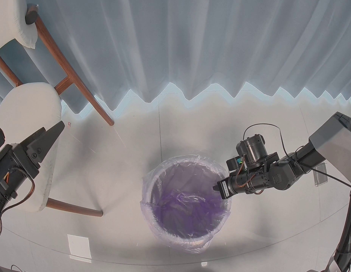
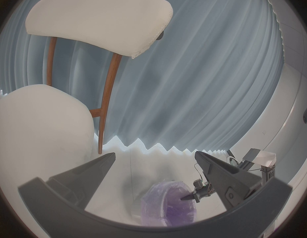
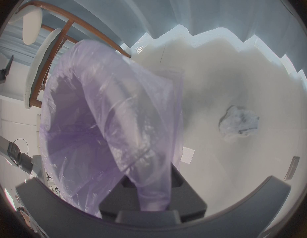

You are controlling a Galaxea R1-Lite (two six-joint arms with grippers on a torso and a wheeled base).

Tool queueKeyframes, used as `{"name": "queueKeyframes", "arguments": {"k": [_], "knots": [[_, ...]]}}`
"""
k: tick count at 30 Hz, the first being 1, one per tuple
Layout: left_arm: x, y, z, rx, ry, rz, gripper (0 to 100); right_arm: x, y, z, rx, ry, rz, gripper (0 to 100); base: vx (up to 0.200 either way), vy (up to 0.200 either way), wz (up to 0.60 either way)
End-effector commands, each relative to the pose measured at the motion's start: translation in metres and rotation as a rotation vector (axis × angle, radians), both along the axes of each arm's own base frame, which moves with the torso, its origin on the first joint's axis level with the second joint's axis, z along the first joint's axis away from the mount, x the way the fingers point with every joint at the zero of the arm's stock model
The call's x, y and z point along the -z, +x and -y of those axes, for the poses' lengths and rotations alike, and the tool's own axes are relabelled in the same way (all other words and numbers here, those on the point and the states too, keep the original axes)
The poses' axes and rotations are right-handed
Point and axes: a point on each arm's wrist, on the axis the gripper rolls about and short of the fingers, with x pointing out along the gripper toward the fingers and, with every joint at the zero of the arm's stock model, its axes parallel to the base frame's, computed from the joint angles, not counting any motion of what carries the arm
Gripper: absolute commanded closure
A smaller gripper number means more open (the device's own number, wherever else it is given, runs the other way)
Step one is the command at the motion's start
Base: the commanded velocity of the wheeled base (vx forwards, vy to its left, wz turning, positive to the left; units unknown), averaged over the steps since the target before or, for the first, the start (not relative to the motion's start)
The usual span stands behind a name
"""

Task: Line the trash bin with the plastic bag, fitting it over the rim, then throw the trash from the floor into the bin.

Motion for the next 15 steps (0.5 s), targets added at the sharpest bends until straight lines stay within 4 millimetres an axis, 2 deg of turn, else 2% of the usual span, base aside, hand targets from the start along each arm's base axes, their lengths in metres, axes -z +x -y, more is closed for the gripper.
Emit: {"name": "queueKeyframes", "arguments": {"k": [1, 15], "knots": [[0.004, -0.001, 0.000, 0.002, 0.003, -0.012, 0, 0.000, 0.007, 0.000, -0.016, 0.010, 0.013, 100, 0.000, 0.000, 0.00], [0.006, 0.001, 0.000, 0.003, 0.010, -0.023, 0, 0.023, 0.031, -0.009, -0.051, -0.022, 0.033, 100, 0.000, 0.000, 0.00]]}}
